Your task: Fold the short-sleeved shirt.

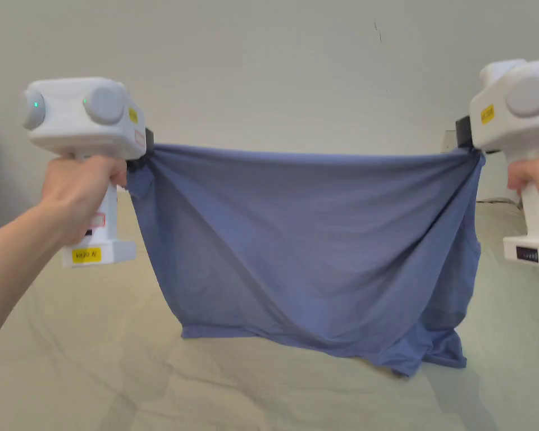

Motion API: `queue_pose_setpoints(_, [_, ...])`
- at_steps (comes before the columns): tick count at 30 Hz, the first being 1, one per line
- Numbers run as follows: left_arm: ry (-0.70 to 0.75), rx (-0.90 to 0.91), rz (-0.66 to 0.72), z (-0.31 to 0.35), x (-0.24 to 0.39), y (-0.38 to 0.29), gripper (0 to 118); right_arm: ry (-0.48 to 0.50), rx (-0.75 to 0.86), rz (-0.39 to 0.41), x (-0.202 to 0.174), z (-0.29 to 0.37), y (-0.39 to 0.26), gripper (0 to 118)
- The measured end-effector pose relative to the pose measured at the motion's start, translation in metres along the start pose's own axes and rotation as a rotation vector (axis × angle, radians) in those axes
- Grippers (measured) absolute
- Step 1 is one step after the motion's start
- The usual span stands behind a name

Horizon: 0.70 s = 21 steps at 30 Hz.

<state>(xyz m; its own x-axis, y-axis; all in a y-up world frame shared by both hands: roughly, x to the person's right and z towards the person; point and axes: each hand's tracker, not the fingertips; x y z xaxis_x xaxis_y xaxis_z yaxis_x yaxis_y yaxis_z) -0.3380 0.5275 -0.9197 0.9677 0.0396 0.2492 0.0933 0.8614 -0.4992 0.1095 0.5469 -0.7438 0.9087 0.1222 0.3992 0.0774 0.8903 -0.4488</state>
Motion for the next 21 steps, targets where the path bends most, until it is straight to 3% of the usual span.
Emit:
queue_pose_setpoints(9, [-0.027, -0.236, -0.050, -0.011, -0.028, -0.166, 0, 0.069, -0.202, -0.063, -0.013, 0.015, -0.182, 3])
queue_pose_setpoints(21, [-0.098, -0.417, 0.017, 0.095, -0.068, -0.359, 0, 0.148, -0.395, -0.156, -0.013, 0.140, -0.398, 3])
